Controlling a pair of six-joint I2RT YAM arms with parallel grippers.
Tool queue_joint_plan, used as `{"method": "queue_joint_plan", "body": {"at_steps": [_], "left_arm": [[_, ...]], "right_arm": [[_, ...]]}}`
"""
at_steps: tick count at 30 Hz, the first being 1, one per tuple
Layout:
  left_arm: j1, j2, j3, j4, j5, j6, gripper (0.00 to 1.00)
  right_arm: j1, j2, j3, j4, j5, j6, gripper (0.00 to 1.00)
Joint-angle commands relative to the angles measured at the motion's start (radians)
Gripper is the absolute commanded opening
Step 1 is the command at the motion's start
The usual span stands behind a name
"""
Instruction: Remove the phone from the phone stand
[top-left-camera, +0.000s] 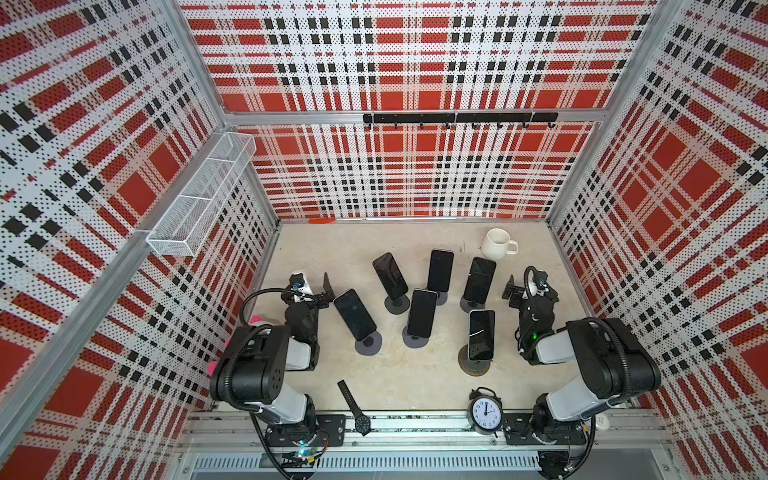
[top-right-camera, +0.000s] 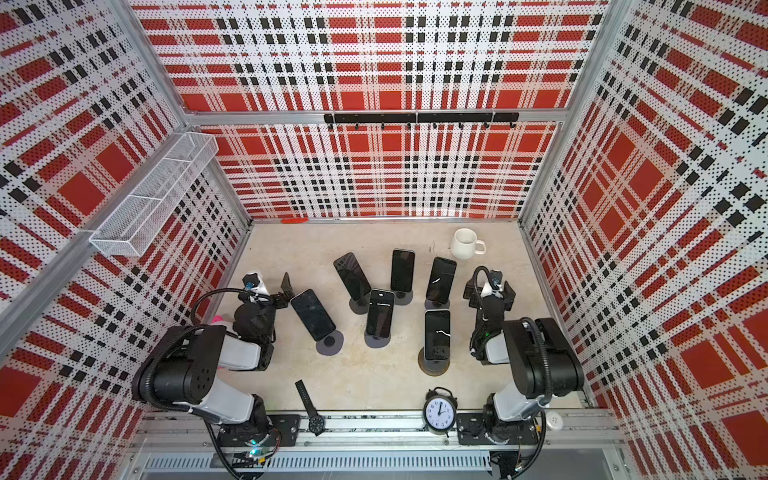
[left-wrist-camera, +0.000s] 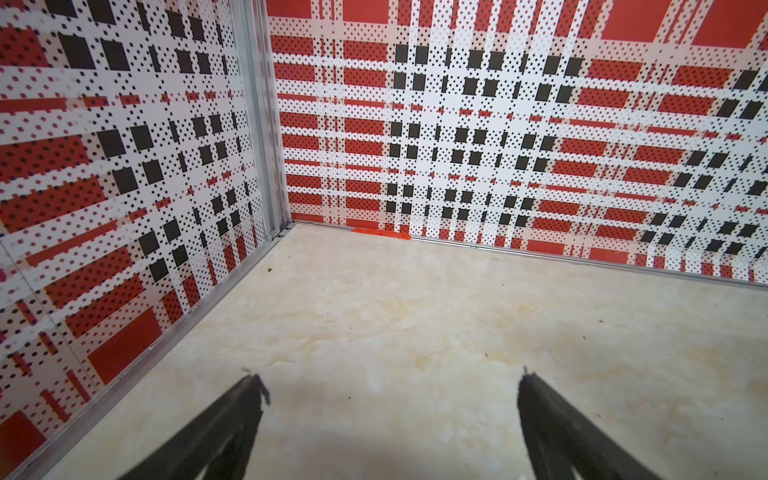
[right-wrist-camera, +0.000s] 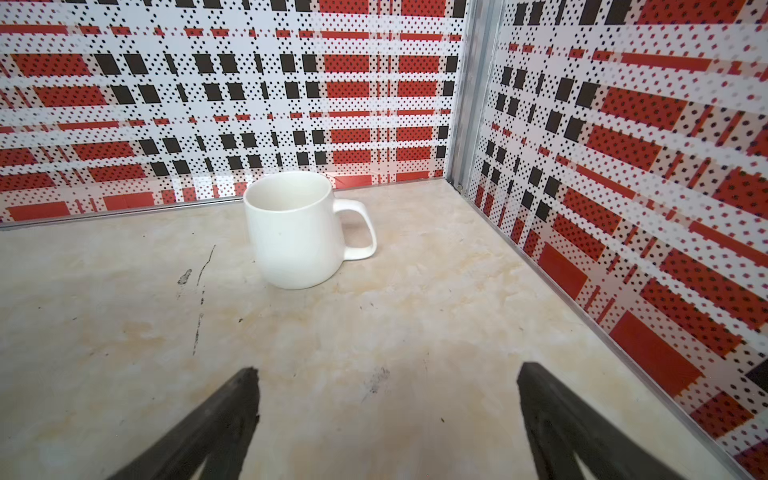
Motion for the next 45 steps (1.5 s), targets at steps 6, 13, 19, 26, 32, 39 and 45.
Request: {"method": "queue_joint_plan", "body": {"at_steps": [6, 13, 19, 26, 32, 39, 45], "left_arm": [[-0.005, 0.005, 0.004, 0.016, -0.015, 0.013, 0.98], [-0.007, 0.005, 0.004, 0.017, -0.015, 0.013, 0.98], [-0.007, 0.005, 0.004, 0.016, -0.014, 0.013, 0.98], [0.012, 0.005, 0.001, 0.020, 0.014, -0.001, 0.98], [0.023, 0.004, -0.008, 0.036, 0.005, -0.018, 0.98], [0.039, -0.016, -0.059, 0.115, -0.063, -0.068, 0.98], [0.017, -0.080, -0.085, 0.108, -0.196, -0.079, 0.98]], "right_arm": [[0.001, -0.005, 0.008, 0.006, -0.007, -0.011, 1.00], [0.001, -0.006, 0.007, 0.008, -0.007, -0.010, 1.00], [0.001, -0.005, 0.006, 0.007, -0.006, -0.011, 1.00], [0.001, -0.007, 0.004, 0.009, -0.008, -0.009, 1.00], [0.004, -0.010, -0.002, 0.021, 0.024, -0.008, 1.00], [0.004, -0.039, -0.036, 0.058, 0.018, -0.008, 1.00], [0.004, -0.042, -0.067, 0.118, 0.021, -0.007, 1.00]]}}
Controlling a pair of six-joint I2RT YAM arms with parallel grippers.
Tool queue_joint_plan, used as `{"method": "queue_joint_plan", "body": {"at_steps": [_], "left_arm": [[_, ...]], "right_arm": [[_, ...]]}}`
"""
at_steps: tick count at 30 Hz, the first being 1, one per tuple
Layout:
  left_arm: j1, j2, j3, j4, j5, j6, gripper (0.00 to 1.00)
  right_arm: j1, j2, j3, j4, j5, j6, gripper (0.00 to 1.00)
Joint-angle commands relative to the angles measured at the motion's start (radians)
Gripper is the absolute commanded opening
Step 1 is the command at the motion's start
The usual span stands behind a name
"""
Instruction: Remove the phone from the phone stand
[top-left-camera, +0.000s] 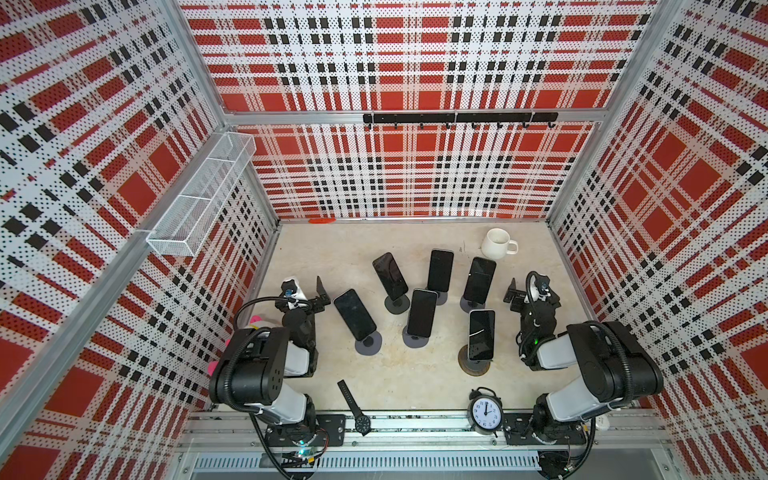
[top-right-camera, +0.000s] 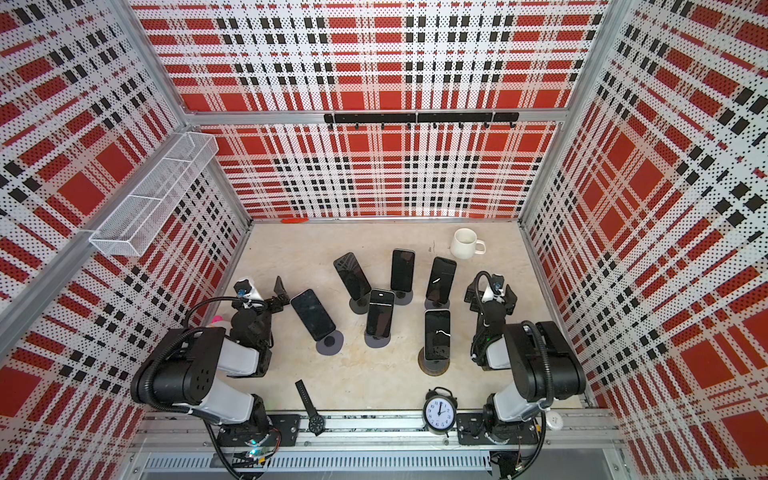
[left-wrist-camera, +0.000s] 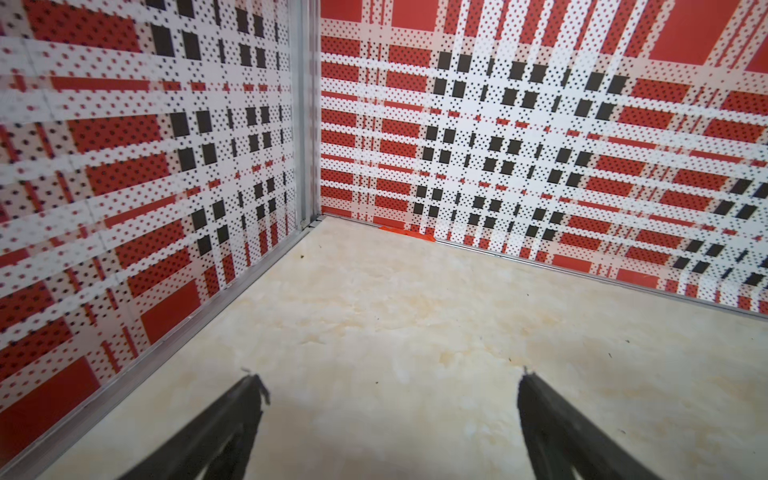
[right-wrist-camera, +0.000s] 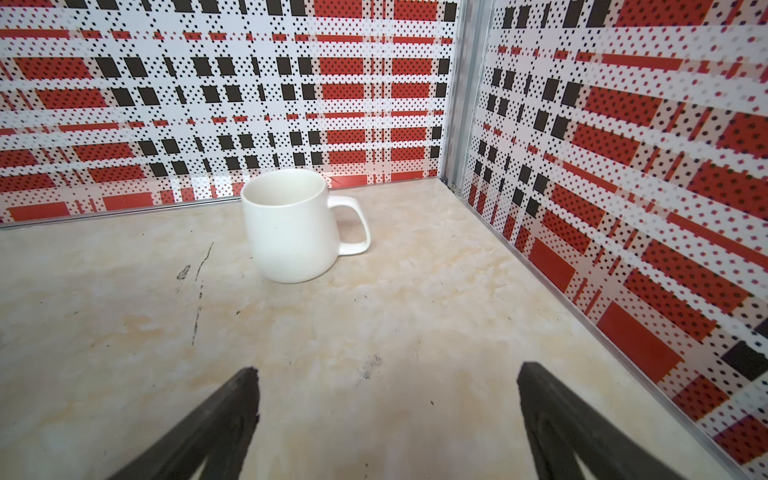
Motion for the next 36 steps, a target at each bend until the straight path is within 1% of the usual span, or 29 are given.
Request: {"method": "queue_joint_plan", "body": {"at_steps": [1, 3, 5, 6, 7, 9, 11, 13, 15, 16, 17, 19, 20, 22, 23, 24, 26, 27, 28, 30, 32, 34, 36], "left_arm": [[-0.014, -0.083, -0.019, 0.029, -0.141, -0.023, 0.98], [-0.012, -0.149, -0.004, -0.057, -0.182, -0.041, 0.98], [-0.015, -0.205, 0.016, -0.140, -0.174, -0.035, 0.98], [-0.023, -0.234, 0.022, -0.174, -0.156, -0.024, 0.98], [-0.033, -0.272, 0.025, -0.208, -0.167, -0.034, 0.98], [-0.041, -0.354, 0.025, -0.283, -0.225, -0.092, 0.98], [-0.042, -0.440, 0.025, -0.342, -0.269, -0.148, 0.98], [-0.045, -0.509, 0.036, -0.418, -0.294, -0.194, 0.98], [-0.047, -0.581, 0.069, -0.509, -0.281, -0.244, 0.98], [-0.047, -0.610, 0.092, -0.560, -0.256, -0.262, 0.98], [-0.047, -0.642, 0.118, -0.608, -0.217, -0.293, 0.98], [-0.047, -0.691, 0.157, -0.670, -0.131, -0.335, 0.98], [-0.048, -0.713, 0.171, -0.686, -0.092, -0.356, 0.98], [-0.045, -0.742, 0.182, -0.687, -0.046, -0.397, 0.98], [-0.039, -0.754, 0.188, -0.687, -0.026, -0.439, 0.98], [-0.030, -0.762, 0.199, -0.689, 0.010, -0.468, 0.98], [-0.007, -0.769, 0.228, -0.698, 0.093, -0.485, 0.98], [-0.002, -0.772, 0.244, -0.710, 0.131, -0.487, 0.98], [-0.001, -0.778, 0.255, -0.722, 0.142, -0.491, 0.98], [0.001, -0.795, 0.265, -0.738, 0.144, -0.513, 0.98], [0.000, -0.822, 0.265, -0.739, 0.140, -0.526, 0.98], [-0.022, -0.817, 0.297, -0.812, 0.100, -0.568, 0.98], [-0.083, -0.776, 0.344, -0.879, 0.118, -0.563, 0.98]], "right_arm": [[0.002, -0.018, -0.016, 0.085, 0.009, -0.008, 1.00], [0.004, -0.016, -0.035, 0.124, 0.010, -0.010, 1.00], [0.017, -0.021, -0.046, 0.151, 0.013, -0.029, 1.00], [0.029, -0.041, -0.046, 0.148, 0.046, -0.047, 1.00], [0.057, -0.094, -0.047, 0.106, 0.116, -0.054, 1.00], [0.061, -0.250, -0.036, -0.043, 0.133, -0.039, 1.00], [0.060, -0.379, 0.014, -0.222, 0.190, 0.022, 1.00], [0.060, -0.477, 0.094, -0.430, 0.242, 0.139, 1.00], [0.056, -0.553, 0.222, -0.731, 0.303, 0.346, 1.00], [0.052, -0.576, 0.275, -0.845, 0.291, 0.407, 1.00], [0.045, -0.593, 0.323, -0.919, 0.242, 0.425, 1.00], [0.039, -0.609, 0.370, -0.958, 0.140, 0.406, 1.00], [0.040, -0.615, 0.380, -0.961, 0.108, 0.428, 1.00], [0.035, -0.636, 0.381, -0.991, 0.122, 0.589, 1.00], [0.025, -0.652, 0.381, -1.031, 0.122, 0.646, 1.00], [0.005, -0.673, 0.378, -1.058, 0.083, 0.681, 1.00], [-0.017, -0.698, 0.383, -1.111, 0.028, 0.728, 1.00], [-0.018, -0.707, 0.390, -1.140, -0.002, 0.734, 1.00], [-0.018, -0.714, 0.404, -1.173, -0.053, 0.716, 1.00], [-0.017, -0.710, 0.446, -1.263, -0.142, 0.681, 1.00], [-0.012, -0.699, 0.485, -1.373, -0.207, 0.661, 1.00], [0.001, -0.699, 0.492, -1.446, -0.266, 0.636, 1.00], [0.036, -0.710, 0.502, -1.544, -0.339, 0.551, 1.00]]}}
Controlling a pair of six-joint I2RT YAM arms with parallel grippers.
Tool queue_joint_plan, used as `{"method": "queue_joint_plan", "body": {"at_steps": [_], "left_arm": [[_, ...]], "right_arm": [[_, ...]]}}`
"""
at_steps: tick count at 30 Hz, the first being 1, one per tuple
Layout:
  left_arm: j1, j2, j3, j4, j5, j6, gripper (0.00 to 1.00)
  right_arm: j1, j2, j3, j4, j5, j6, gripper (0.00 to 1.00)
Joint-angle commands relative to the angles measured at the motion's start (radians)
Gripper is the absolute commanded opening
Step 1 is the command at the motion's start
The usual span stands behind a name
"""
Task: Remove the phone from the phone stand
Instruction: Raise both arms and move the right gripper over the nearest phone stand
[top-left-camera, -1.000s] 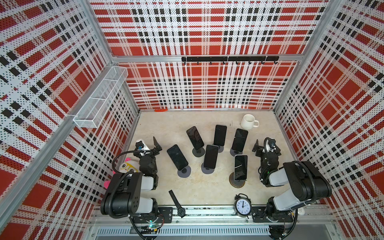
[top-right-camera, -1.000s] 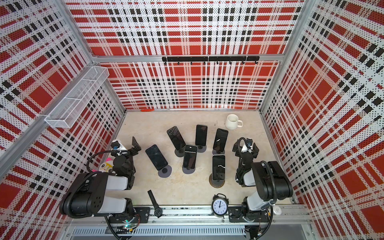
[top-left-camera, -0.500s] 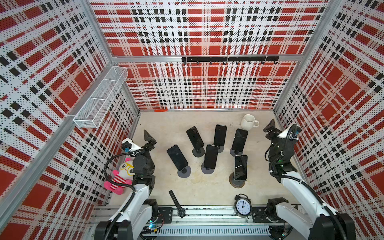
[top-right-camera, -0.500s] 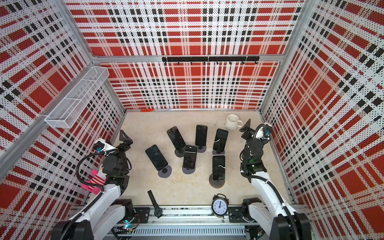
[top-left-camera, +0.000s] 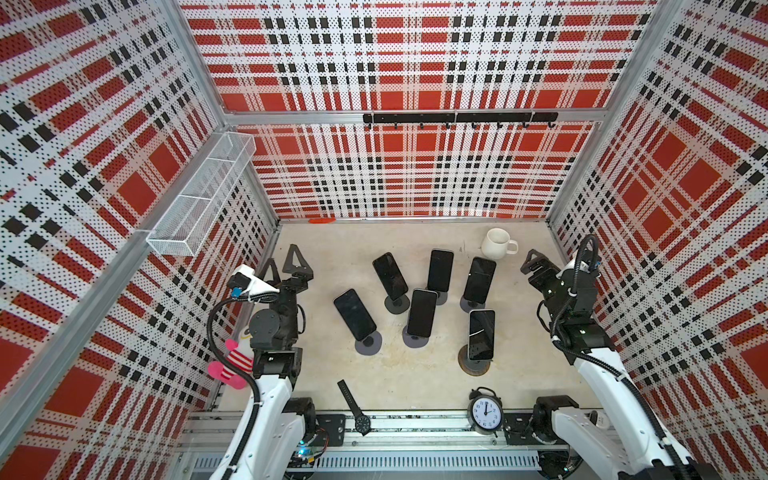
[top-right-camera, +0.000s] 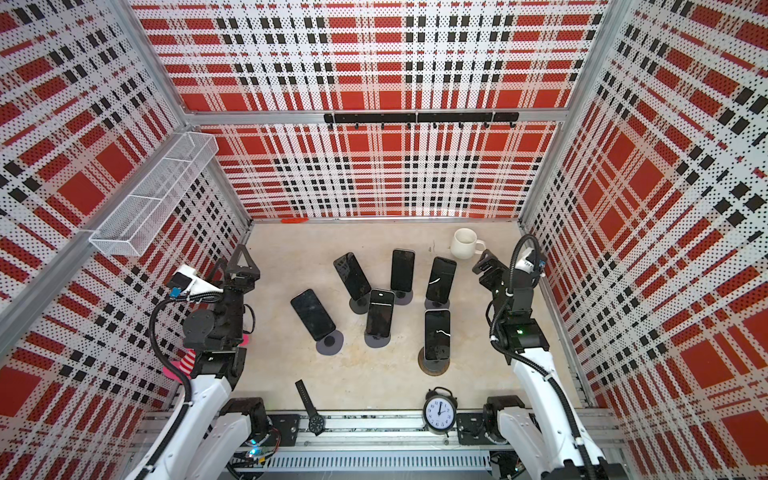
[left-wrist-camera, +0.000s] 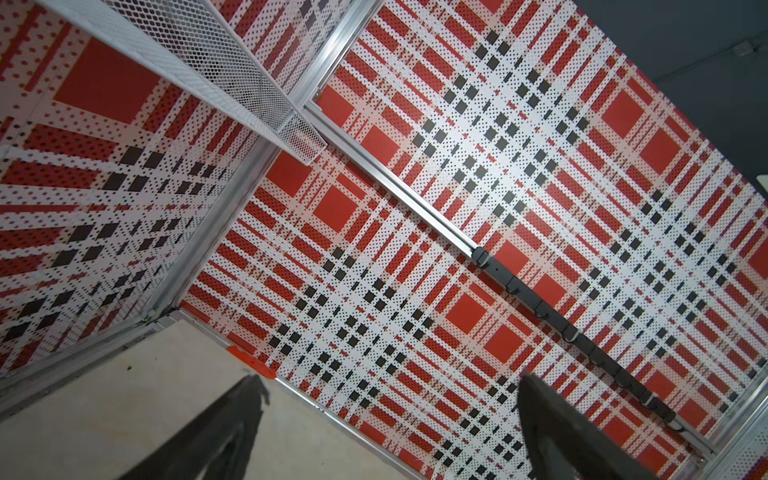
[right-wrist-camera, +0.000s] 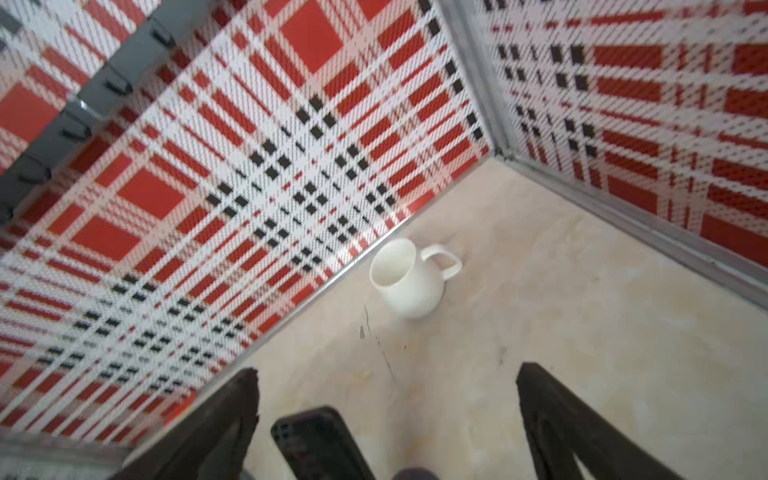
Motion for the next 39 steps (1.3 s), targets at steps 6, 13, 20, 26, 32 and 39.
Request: {"method": "queue_joint_plan", "body": {"at_steps": [6, 13, 20, 26, 32, 39], "left_arm": [[-0.417, 0.214, 0.265, -0.411, -0.276, 0.102, 0.98], [-0.564, 0.340, 0.462, -0.594, -0.502, 0.174, 0.98], [-0.270, 0.323, 0.382, -0.464, -0.265, -0.004, 0.98], [-0.179, 0.355, 0.397, -0.454, -0.330, -0.011, 0.98], [-0.204, 0.398, 0.439, -0.478, -0.414, 0.029, 0.98], [-0.299, 0.434, 0.466, -0.480, -0.554, 0.105, 0.98]], "right_arm": [[0.158, -0.037, 0.097, -0.510, -0.103, -0.154, 1.00], [0.305, -0.065, 0.112, -0.642, -0.138, -0.142, 1.00], [0.486, -0.039, 0.134, -0.695, -0.066, -0.107, 1.00], [0.549, -0.033, 0.156, -0.692, 0.007, -0.117, 1.00], [0.632, 0.030, 0.179, -0.711, 0.154, -0.075, 1.00], [0.706, 0.082, 0.184, -0.712, 0.233, -0.001, 1.00]]}}
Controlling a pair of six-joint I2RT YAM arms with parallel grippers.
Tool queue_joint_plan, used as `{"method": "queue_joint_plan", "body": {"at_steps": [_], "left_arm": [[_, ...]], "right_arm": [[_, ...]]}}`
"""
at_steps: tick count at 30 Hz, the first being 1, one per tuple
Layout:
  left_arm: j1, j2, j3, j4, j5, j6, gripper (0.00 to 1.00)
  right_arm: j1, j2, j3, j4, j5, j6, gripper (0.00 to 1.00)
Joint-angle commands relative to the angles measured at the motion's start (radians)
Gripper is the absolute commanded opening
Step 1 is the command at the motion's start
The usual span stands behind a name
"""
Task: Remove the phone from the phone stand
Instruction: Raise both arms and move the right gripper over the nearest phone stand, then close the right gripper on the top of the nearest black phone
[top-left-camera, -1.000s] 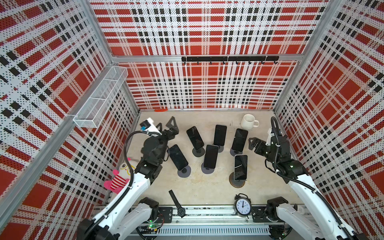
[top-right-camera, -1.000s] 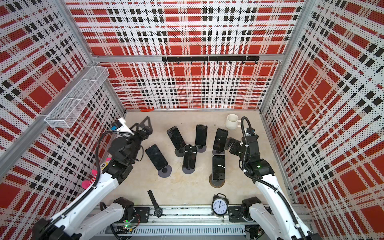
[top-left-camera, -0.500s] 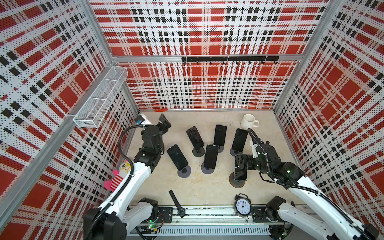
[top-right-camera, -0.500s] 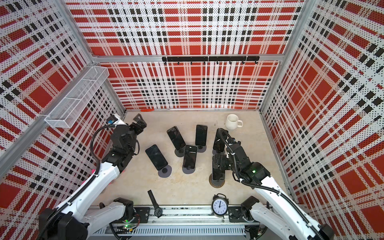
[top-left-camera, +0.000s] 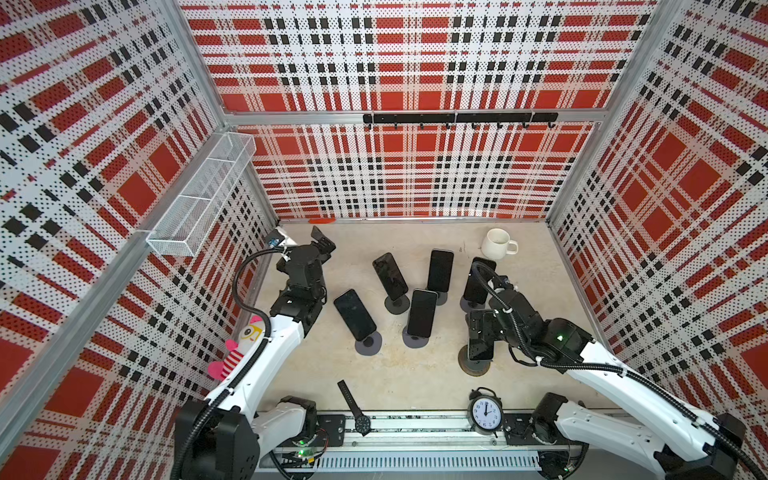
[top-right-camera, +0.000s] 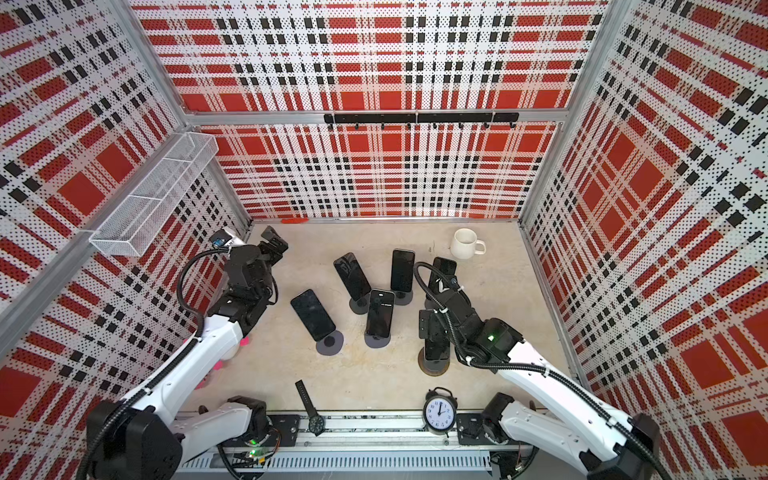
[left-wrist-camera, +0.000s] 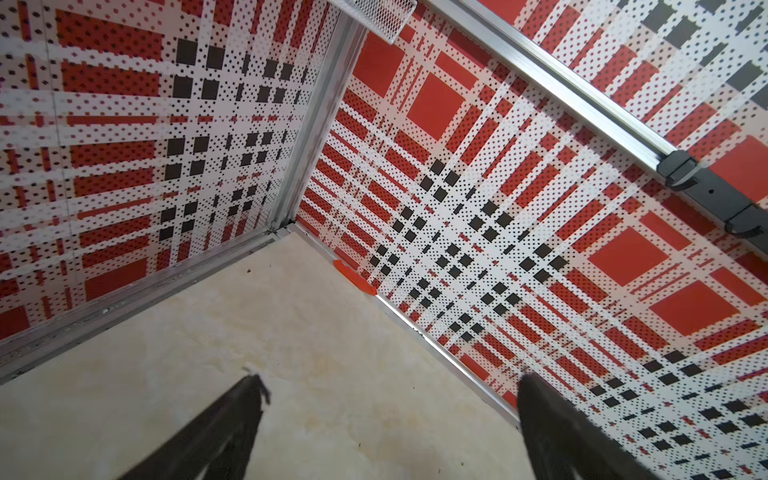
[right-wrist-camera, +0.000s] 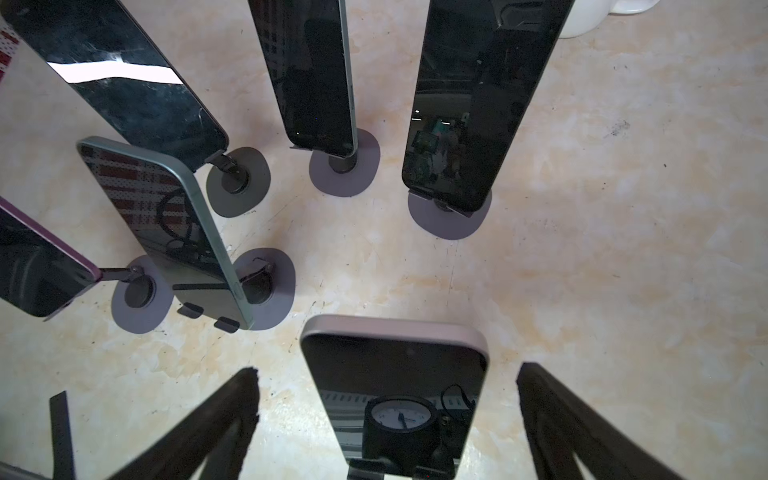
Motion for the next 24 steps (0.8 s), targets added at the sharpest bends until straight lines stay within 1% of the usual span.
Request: {"method": "queue_joint_plan", "body": {"at_steps": [1, 4, 6, 12, 15, 24], "left_arm": [[-0.054, 0.018, 0.042, -0.002, -0.104, 0.068, 0.98], [-0.080, 0.036, 0.055, 0.000, -0.139, 0.096, 0.98], [-0.089, 0.045, 0.060, 0.001, -0.153, 0.106, 0.98], [-0.092, 0.055, 0.056, 0.017, -0.152, 0.122, 0.98], [-0.092, 0.059, 0.055, 0.018, -0.155, 0.133, 0.98], [-0.092, 0.055, 0.040, 0.030, -0.146, 0.142, 0.98]], "right_arm": [[0.018, 0.006, 0.011, -0.015, 0.069, 0.059, 1.00], [0.018, 0.022, 0.006, -0.025, 0.092, 0.088, 0.99], [0.018, 0.027, -0.001, -0.012, 0.088, 0.095, 0.96], [0.018, 0.042, -0.023, 0.037, 0.051, 0.118, 0.90], [0.018, 0.060, -0.021, 0.047, 0.047, 0.125, 0.85], [0.023, 0.105, -0.003, 0.045, 0.060, 0.159, 0.83]]}}
